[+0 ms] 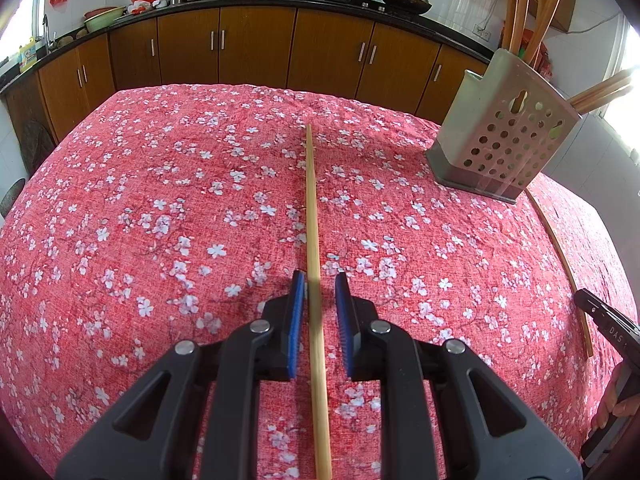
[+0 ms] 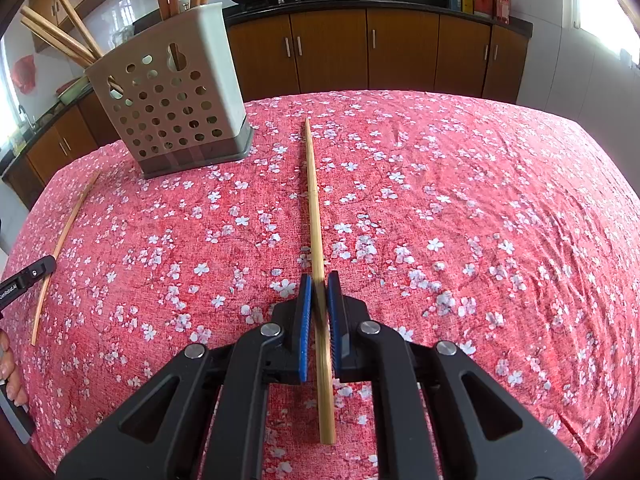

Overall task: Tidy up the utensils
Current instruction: 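Grasp a remaining chopstick with the right tool while the left tool grasps the last one, then lift both chopsticks upright and carry them above the holder with both tools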

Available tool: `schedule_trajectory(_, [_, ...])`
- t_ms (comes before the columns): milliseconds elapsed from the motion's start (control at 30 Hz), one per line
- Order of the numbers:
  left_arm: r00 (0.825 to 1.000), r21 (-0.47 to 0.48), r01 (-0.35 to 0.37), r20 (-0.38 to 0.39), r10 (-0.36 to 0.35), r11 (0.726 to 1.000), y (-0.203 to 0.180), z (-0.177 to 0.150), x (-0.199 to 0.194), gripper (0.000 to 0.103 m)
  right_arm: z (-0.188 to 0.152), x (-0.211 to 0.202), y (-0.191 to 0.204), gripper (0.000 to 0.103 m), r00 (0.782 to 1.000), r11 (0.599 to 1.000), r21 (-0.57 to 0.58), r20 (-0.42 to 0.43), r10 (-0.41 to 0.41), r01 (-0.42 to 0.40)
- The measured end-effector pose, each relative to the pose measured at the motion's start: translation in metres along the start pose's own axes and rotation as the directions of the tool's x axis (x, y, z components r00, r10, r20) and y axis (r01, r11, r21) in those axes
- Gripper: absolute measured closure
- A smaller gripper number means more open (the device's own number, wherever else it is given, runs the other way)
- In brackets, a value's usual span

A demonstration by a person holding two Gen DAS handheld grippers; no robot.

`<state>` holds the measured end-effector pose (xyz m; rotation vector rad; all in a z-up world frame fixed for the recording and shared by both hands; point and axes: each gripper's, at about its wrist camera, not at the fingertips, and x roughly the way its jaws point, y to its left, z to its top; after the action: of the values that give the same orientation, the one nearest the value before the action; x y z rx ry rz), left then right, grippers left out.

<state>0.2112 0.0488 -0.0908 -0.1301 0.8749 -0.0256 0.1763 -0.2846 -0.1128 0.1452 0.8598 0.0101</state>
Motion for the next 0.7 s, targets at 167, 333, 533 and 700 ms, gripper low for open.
schedule_trajectory(167, [1.000, 0.020, -0.014, -0.002, 0.014, 1.000, -0.002, -0.002, -0.002, 0.085, 0.000, 0.000, -0.001, 0.094, 1.000, 1.000, 0.005, 0.000, 0.003, -0.003])
schedule_trajectory(333, [1.000, 0.043, -0.019, -0.006, 0.019, 0.999, -0.006, -0.014, -0.011, 0.085, -0.004, -0.004, -0.001, 0.094, 1.000, 1.000, 0.018, 0.001, 0.009, -0.009])
schedule_trajectory(533, [0.999, 0.073, -0.034, -0.012, 0.035, 0.997, -0.009, -0.019, -0.014, 0.094, -0.004, -0.006, -0.003, 0.095, 1.000, 0.999, 0.025, 0.003, 0.026, -0.026])
schedule_trajectory(700, [0.999, 0.068, -0.028, 0.020, 0.027, 0.997, -0.005, -0.014, -0.029, 0.095, -0.003, -0.028, -0.007, 0.096, 0.997, 0.999, 0.028, 0.067, 0.022, -0.024])
